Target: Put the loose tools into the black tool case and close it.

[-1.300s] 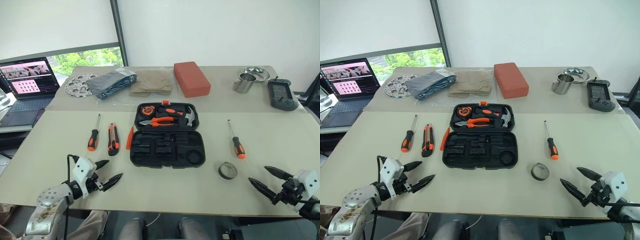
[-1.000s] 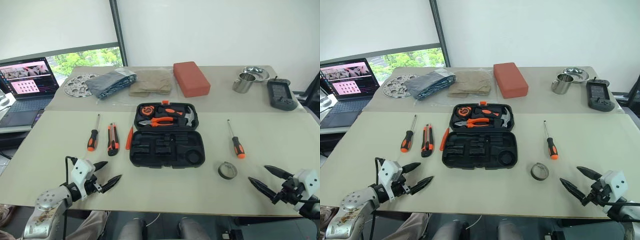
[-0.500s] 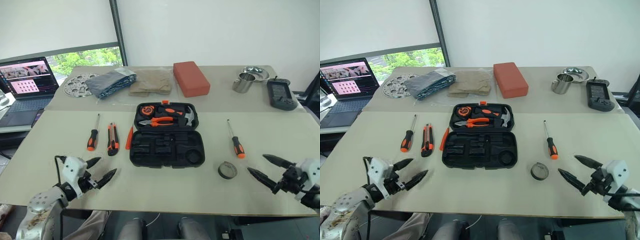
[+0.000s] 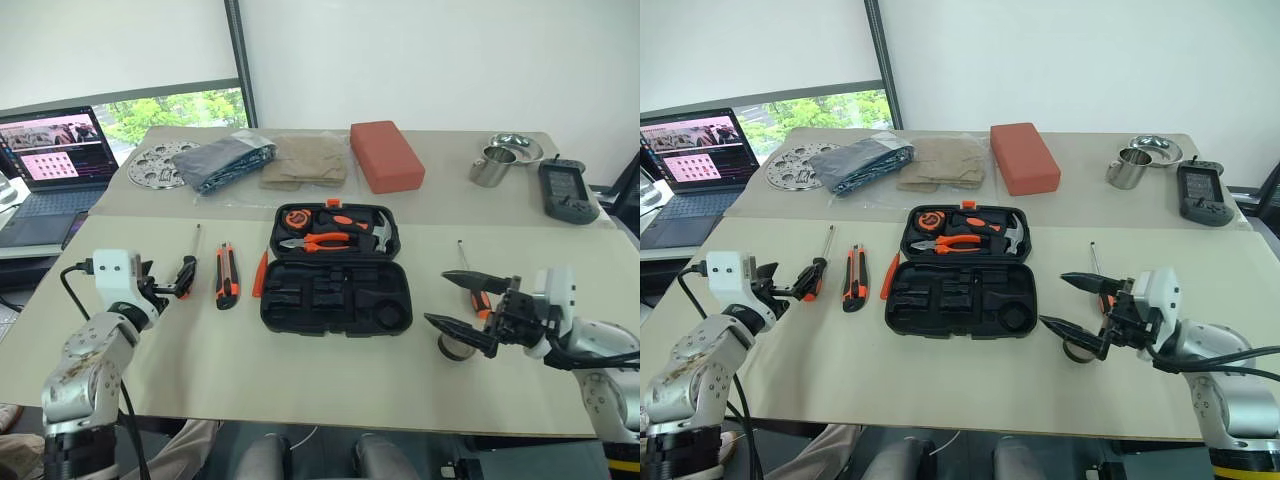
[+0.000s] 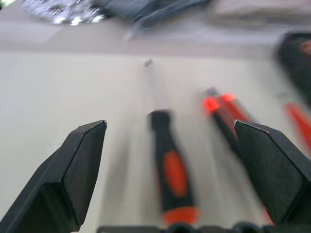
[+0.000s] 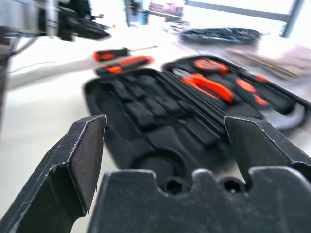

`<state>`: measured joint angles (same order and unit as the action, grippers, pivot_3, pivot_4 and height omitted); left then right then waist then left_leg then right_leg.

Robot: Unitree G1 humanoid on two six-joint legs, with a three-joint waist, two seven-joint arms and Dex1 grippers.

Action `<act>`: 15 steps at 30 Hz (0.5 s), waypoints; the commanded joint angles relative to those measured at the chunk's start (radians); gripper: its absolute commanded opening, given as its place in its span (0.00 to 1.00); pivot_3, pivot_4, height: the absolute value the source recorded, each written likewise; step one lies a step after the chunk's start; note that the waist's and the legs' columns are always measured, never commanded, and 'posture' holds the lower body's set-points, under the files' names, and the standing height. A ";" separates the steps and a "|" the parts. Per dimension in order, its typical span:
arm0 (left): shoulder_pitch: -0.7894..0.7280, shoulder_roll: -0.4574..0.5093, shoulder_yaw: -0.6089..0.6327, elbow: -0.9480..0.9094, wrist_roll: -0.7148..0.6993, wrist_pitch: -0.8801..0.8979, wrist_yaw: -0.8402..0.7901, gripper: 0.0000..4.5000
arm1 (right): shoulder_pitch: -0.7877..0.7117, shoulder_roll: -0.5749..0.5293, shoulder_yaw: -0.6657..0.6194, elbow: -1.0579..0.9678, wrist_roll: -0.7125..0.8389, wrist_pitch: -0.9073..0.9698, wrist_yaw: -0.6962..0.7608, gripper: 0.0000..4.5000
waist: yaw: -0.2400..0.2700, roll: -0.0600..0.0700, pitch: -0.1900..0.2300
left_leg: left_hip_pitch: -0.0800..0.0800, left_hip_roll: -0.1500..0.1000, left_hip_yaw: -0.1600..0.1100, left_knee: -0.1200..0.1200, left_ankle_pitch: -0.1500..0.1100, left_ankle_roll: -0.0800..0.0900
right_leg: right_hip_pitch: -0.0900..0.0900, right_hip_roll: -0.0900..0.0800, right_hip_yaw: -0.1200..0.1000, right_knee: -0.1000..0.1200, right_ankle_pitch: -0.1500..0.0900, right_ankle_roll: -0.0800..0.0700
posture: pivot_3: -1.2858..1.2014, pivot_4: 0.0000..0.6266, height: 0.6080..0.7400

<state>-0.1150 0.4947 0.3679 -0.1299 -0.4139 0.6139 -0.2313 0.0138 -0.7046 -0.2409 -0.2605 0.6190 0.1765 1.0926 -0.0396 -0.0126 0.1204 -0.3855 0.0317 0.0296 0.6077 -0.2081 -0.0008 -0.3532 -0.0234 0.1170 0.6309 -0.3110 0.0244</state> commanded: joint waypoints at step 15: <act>-0.190 0.014 -0.128 0.214 0.099 0.070 -0.034 1.00 | 0.025 0.000 -0.051 -0.137 0.056 0.027 -0.045 0.99 | 0.002 0.000 0.000 | 0.000 0.000 -0.001 0.000 0.000 0.000 | 0.000 0.000 -0.001 0.000 0.000 -0.001 | 0.52 0.24 1.00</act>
<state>-0.2850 0.4984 0.2320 0.0770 -0.3199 0.6806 -0.2601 0.0342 -0.7039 -0.2508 -0.3620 0.6508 0.2110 1.0568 -0.0378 -0.0131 0.1203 -0.3854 0.0313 0.0285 0.6077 -0.2080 -0.0010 -0.3532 -0.0232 0.1158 0.6315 -0.3107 0.0239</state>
